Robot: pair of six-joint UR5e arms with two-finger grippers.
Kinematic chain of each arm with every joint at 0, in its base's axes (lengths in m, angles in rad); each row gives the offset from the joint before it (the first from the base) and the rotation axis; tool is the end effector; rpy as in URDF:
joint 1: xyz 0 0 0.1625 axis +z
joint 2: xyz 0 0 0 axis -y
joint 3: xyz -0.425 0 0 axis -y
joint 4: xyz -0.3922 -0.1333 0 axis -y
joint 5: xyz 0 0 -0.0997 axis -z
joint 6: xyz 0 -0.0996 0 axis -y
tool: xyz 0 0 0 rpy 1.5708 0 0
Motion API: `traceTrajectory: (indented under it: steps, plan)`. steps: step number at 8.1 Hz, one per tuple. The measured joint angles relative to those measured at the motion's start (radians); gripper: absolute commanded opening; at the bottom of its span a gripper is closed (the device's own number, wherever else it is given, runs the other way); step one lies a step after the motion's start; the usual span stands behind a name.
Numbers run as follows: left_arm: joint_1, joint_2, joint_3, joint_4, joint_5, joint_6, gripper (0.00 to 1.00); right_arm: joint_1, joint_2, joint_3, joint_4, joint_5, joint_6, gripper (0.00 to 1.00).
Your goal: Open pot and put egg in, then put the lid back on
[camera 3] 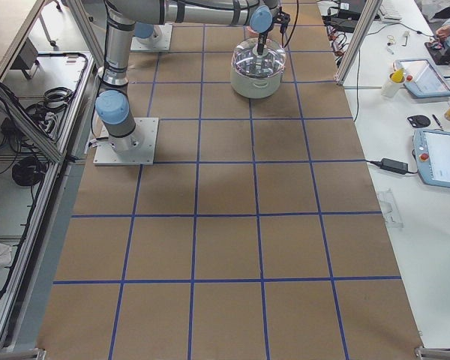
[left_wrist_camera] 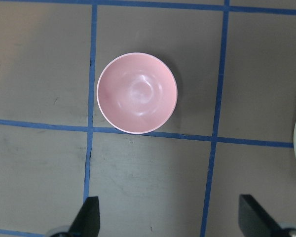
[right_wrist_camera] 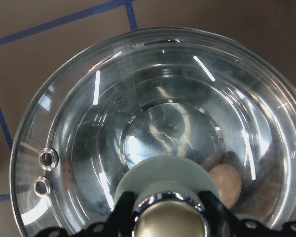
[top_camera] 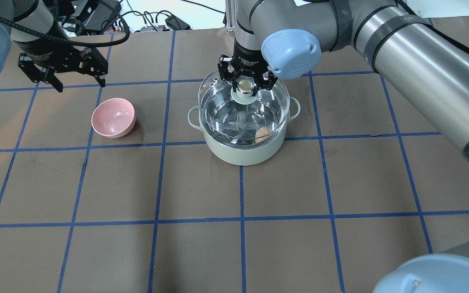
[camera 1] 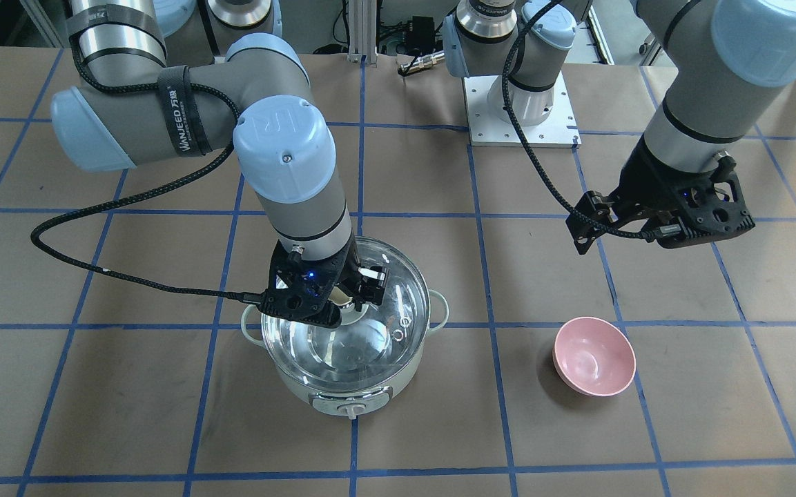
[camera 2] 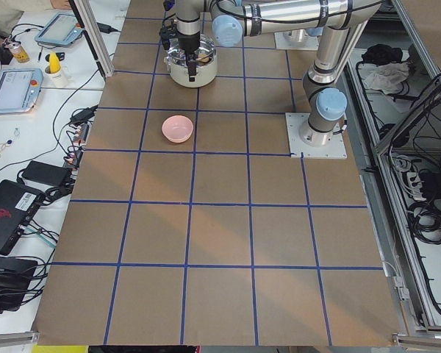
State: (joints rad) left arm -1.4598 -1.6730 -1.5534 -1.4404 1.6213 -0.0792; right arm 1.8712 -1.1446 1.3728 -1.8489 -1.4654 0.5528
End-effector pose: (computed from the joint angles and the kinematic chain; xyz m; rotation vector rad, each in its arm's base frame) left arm -0.0679 -0.5492 0.4572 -0.2951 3.0755 -0.0692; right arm 0.3333 -0.5900 0.3668 0.3768 3.0015 -0.0027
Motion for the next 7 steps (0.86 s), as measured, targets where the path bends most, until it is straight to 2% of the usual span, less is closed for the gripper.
traceTrajectory:
  steps: [3, 7]
  plan:
    - [-0.079, -0.004, -0.003, 0.012, 0.002, -0.045, 1.0, 0.002, 0.005, 0.024, -0.029, 0.0, -0.015, 0.0]
    - [-0.092, 0.007, -0.004, 0.016, -0.007, -0.005, 1.0, 0.002, 0.001, 0.042, -0.028, -0.007, -0.017, 0.0]
